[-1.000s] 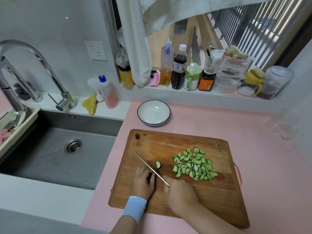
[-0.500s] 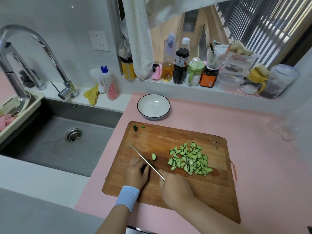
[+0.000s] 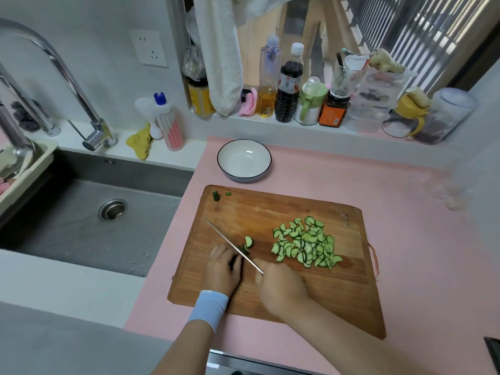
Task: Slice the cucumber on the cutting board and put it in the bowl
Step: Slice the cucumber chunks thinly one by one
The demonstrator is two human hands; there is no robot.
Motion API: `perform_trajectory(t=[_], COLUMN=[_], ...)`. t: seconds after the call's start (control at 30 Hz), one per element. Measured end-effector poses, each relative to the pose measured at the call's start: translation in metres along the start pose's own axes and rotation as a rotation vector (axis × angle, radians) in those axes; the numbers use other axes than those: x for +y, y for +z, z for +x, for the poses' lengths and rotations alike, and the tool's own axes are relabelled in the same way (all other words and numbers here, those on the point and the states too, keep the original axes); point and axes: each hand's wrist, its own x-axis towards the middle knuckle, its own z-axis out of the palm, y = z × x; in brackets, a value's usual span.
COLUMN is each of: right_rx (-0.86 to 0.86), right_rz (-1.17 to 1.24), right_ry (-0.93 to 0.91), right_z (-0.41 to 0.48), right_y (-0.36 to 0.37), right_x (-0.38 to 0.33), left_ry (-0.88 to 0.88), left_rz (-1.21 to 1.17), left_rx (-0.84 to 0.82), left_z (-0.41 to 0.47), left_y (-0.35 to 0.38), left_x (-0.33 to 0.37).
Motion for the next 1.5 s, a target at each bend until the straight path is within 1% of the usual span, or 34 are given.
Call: perform_trajectory(t=[0.3, 0.5, 0.77, 0.9, 1.3, 1.5], right_rx=[0.084, 0.065, 0.007, -0.012, 0.101, 0.073], right_rz=[0.008, 0.031, 0.103, 0.085, -0.008, -0.008], right_ry=[0.009, 0.011, 0.021, 0.018, -0.008, -0.009], right_z=[-0.026, -0.027, -0.003, 0.000, -0.023, -0.030], right_y=[0.000, -0.003, -0.003, -0.004, -0.001, -0.005], right_x=[0.005, 0.003, -0.007, -0.011, -0.011, -0.004], left_ry=[-0.033, -0.036, -0.011, -0.009, -0.066, -0.064], left_rz=[-0.063, -0.082, -0.119, -0.087, -0.092, -0.094], left_rx=[-0.028, -0.032, -0.027, -0.041, -0.055, -0.057], left_z=[0.002, 0.002, 0.001, -0.001, 0.000, -0.001], left_y=[0.000, -0.002, -0.003, -0.001, -0.001, -0.001], left_x=[-0.005, -0.006, -0.006, -0.009, -0.010, -0.011])
